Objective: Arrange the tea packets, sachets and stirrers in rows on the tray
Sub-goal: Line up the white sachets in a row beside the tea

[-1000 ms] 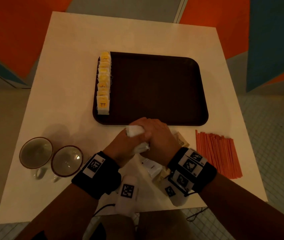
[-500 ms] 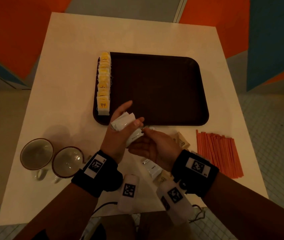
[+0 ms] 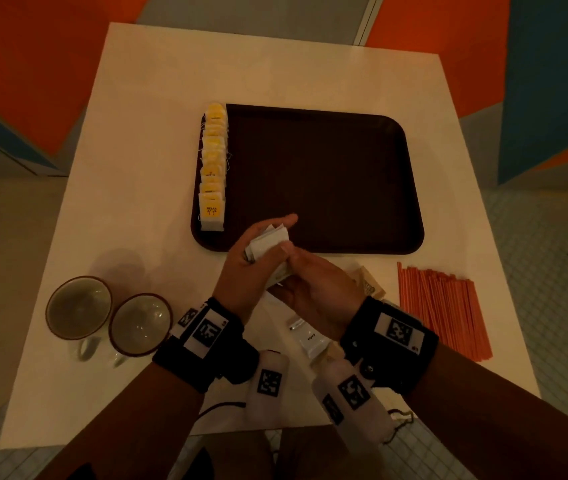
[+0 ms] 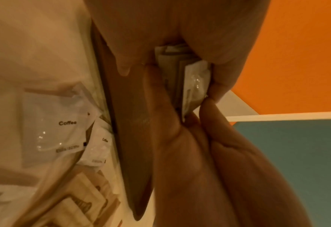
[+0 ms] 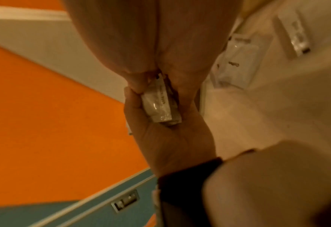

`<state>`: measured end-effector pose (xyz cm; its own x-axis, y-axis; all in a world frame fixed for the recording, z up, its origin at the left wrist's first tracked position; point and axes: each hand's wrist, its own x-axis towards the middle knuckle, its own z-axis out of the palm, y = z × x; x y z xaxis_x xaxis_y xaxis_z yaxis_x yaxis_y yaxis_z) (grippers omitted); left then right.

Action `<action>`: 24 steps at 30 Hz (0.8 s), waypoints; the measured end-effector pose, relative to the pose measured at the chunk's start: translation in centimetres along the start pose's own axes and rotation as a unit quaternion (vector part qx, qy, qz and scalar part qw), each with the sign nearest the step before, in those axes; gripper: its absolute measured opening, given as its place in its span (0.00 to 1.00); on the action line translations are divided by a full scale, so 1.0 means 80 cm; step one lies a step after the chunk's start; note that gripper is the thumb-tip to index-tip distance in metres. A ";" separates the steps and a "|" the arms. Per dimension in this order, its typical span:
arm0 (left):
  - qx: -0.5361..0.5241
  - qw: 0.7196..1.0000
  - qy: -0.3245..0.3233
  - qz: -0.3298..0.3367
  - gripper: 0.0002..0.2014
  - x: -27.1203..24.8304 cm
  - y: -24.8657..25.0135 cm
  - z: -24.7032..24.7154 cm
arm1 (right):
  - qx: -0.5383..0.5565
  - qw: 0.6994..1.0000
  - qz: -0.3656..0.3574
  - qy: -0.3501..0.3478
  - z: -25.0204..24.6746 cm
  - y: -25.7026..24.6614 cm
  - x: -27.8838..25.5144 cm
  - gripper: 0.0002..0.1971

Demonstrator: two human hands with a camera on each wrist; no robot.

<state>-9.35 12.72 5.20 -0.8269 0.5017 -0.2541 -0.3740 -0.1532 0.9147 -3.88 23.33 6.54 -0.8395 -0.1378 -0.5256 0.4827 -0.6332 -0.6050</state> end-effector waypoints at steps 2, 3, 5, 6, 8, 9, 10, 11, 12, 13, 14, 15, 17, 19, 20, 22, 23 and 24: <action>-0.027 0.999 -0.015 -0.041 0.18 0.003 -0.002 -0.003 | -0.067 0.998 -0.016 0.004 -0.002 0.000 0.000 0.18; -0.042 0.997 -0.026 -0.059 0.19 0.004 -0.003 -0.005 | -0.099 0.995 -0.022 0.005 -0.003 -0.001 0.001 0.18; -0.043 0.995 -0.045 -0.075 0.18 0.006 -0.002 -0.008 | -0.158 0.987 -0.035 0.006 -0.006 0.000 0.005 0.19; -0.040 0.995 -0.055 -0.077 0.19 0.006 -0.003 -0.008 | -0.188 0.981 -0.044 0.004 -0.006 0.002 0.006 0.20; -0.044 0.994 -0.054 -0.082 0.21 0.009 -0.003 -0.006 | -0.238 0.969 -0.066 0.007 -0.008 0.006 0.008 0.20; -0.044 0.995 -0.038 -0.082 0.23 0.011 -0.003 -0.003 | -0.252 0.965 -0.074 0.012 -0.008 0.007 0.009 0.20; -0.037 0.996 -0.020 -0.076 0.25 0.013 -0.003 -0.001 | -0.253 0.964 -0.081 0.017 -0.008 0.008 0.010 0.20; -0.025 0.998 -0.007 -0.062 0.25 0.015 -0.002 0.001 | -0.246 0.965 -0.085 0.024 -0.009 0.008 0.012 0.21; -0.013 0.999 0.001 -0.041 0.24 0.016 0.000 0.002 | -0.237 0.967 -0.086 0.031 -0.009 0.008 0.013 0.21; -0.003 1.000 0.007 -0.016 0.21 0.017 0.001 0.002 | -0.229 0.969 -0.083 0.036 -0.010 0.007 0.014 0.20; 0.006 1.000 0.012 0.007 0.18 0.017 0.002 0.001 | -0.223 0.971 -0.081 0.038 -0.010 0.007 0.016 0.19; 0.012 1.000 0.014 0.024 0.15 0.019 0.002 0.000 | -0.222 0.971 -0.080 0.039 -0.009 0.005 0.016 0.18; 0.016 0.999 0.016 0.030 0.12 0.021 0.003 -0.001 | -0.239 0.966 -0.090 0.038 -0.005 0.001 0.016 0.17; 0.005 1.000 0.012 0.003 0.14 0.025 0.005 -0.002 | -0.274 0.954 -0.112 0.035 0.002 -0.005 0.017 0.17; -0.002 1.000 0.006 -0.009 0.15 0.028 0.005 -0.003 | -0.287 0.949 -0.123 0.035 0.005 -0.008 0.019 0.18; -0.006 1.000 -0.004 -0.020 0.15 0.032 0.007 -0.004 | -0.306 0.941 -0.141 0.043 0.010 -0.011 0.024 0.18; -0.006 1.000 -0.010 -0.019 0.15 0.033 0.009 -0.003 | -0.311 0.938 -0.148 0.049 0.012 -0.013 0.027 0.18; -0.003 1.000 -0.009 -0.019 0.15 0.033 0.011 -0.003 | -0.312 0.936 -0.154 0.051 0.014 -0.014 0.030 0.17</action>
<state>-11.96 13.75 5.24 -0.8043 0.5227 -0.2826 -0.4073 -0.1389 0.9027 -6.72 22.88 6.66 -0.9497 0.0722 -0.3047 0.3010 -0.0583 -0.9519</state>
